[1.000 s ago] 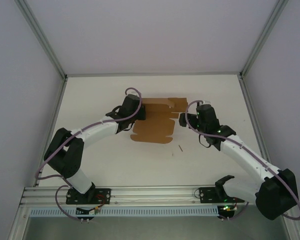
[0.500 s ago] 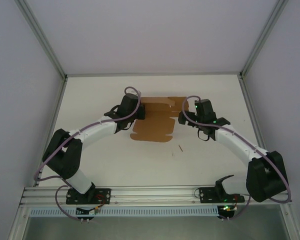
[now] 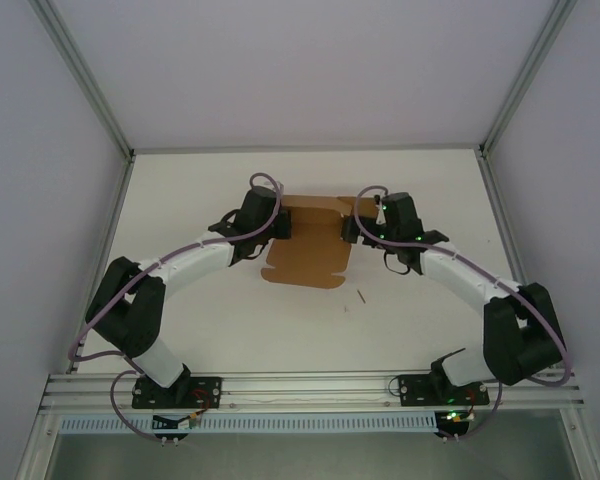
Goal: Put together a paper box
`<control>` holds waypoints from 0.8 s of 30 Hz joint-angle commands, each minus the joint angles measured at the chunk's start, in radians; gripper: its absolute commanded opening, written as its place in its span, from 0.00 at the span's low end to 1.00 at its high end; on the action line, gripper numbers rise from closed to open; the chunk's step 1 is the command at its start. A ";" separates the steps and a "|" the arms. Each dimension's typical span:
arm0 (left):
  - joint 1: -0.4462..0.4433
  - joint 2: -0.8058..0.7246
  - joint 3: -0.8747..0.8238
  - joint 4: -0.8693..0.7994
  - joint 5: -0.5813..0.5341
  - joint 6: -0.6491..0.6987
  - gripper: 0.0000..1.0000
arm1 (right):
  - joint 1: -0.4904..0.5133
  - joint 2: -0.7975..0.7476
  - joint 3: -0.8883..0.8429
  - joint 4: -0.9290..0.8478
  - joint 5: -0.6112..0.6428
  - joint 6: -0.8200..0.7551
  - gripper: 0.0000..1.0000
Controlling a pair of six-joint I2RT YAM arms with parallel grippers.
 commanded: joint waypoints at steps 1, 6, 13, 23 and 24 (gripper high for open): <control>-0.006 0.010 0.052 0.024 0.047 -0.050 0.00 | 0.049 0.021 0.035 0.073 0.069 0.006 1.00; -0.006 0.028 0.078 0.016 0.085 -0.088 0.00 | 0.118 0.051 0.020 0.120 0.311 0.055 1.00; -0.006 0.036 0.084 0.013 0.079 -0.105 0.00 | 0.238 0.146 0.103 0.054 0.684 0.061 1.00; -0.002 0.046 0.089 -0.030 0.029 -0.107 0.00 | 0.249 0.057 0.054 0.046 0.672 0.004 1.00; 0.002 0.048 0.088 -0.032 0.027 -0.107 0.00 | 0.249 0.023 0.038 0.037 0.662 -0.014 1.00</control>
